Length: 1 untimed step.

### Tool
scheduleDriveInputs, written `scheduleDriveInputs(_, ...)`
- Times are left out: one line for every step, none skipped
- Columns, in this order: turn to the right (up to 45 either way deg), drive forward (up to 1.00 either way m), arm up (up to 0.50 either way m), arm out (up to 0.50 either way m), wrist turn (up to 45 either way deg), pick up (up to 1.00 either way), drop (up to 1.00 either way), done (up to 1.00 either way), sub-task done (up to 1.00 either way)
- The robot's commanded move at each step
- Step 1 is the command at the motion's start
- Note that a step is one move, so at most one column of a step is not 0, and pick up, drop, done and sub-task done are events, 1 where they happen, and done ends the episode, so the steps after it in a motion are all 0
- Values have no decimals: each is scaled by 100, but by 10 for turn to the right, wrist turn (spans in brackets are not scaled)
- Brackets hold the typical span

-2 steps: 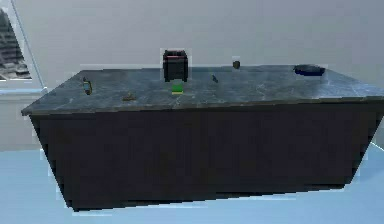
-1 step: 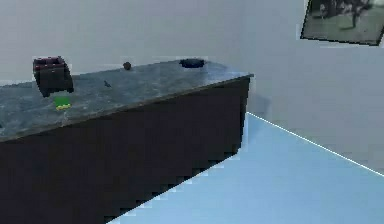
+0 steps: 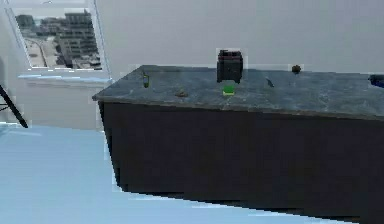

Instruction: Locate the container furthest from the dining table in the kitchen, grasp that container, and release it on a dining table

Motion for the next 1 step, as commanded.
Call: scheduleDriveInputs(-450,0,0,0,0,0,0,0,0)
